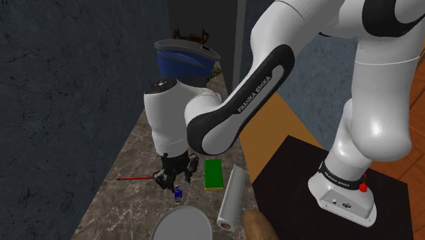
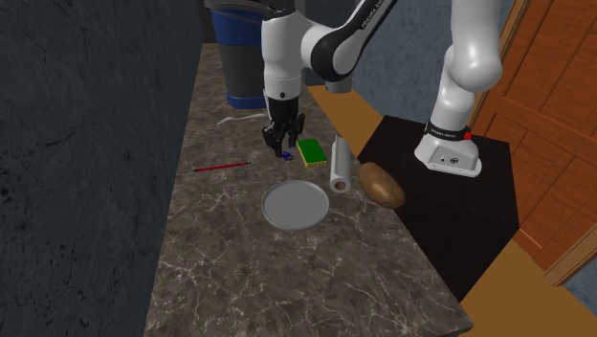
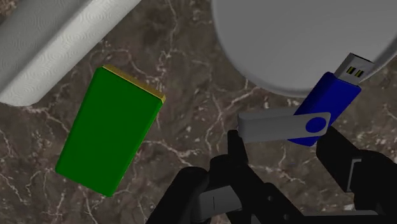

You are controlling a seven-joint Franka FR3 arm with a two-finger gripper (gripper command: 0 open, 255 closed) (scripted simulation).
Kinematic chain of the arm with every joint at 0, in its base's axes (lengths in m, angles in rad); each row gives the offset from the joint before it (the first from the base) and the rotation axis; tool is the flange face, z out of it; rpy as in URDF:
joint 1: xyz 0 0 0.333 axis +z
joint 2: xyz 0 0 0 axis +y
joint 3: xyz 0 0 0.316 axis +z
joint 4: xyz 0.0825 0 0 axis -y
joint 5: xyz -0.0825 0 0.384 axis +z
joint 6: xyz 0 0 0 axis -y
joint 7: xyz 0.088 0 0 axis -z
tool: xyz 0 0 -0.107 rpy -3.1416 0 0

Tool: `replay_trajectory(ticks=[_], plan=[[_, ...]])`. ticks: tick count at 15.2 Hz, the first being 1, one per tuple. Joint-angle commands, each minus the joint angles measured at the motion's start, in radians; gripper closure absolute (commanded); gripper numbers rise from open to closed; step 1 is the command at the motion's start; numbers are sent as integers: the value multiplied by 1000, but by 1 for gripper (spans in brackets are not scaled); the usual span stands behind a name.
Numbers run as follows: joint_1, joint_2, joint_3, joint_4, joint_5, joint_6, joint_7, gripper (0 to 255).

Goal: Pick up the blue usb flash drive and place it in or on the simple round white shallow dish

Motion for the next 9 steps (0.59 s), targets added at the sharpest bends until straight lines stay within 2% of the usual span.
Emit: replay_trajectory(ticks=[1,5,9], plan=[[37,15,11,12,-13,-2,56,255],[112,50,30,60,-40,-24,160,255],[128,81,20,57,-65,5,184,255]])
